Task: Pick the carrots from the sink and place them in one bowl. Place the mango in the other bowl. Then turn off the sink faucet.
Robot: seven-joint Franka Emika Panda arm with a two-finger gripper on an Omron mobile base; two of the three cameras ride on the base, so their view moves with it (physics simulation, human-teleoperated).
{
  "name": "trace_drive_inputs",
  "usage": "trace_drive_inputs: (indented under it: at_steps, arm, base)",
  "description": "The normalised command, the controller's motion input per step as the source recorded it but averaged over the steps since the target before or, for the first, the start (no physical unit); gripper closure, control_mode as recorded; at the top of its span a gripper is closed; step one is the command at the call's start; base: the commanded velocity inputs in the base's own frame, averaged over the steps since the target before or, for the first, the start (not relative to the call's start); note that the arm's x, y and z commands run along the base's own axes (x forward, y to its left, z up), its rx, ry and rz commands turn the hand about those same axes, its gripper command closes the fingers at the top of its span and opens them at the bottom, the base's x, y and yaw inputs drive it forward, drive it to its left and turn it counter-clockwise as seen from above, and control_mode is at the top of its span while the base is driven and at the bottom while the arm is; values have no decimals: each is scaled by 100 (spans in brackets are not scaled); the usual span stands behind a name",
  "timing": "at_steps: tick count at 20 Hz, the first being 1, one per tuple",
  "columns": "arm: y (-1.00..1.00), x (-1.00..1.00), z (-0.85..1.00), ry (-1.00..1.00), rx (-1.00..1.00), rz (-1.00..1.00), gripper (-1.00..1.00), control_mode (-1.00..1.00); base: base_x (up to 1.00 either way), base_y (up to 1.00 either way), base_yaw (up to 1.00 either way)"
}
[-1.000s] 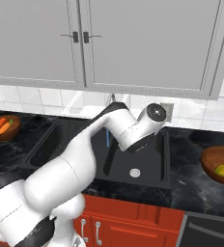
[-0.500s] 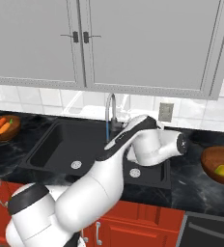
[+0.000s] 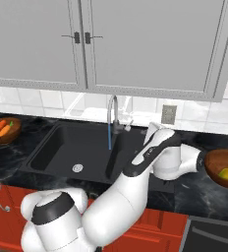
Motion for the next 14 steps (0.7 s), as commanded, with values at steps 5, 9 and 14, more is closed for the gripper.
trace_drive_inputs:
  at_steps: [5, 9, 14]
  arm:
    - [19, -11, 2, 13, 9, -9, -100, -100]
    - [46, -3, 2, 28, 7, -18, -100, -100]
    - [56, 0, 0, 38, 7, -29, -100, -100]
  base:
    - [0, 0, 0]
    - [0, 0, 0]
    - [0, 0, 0]
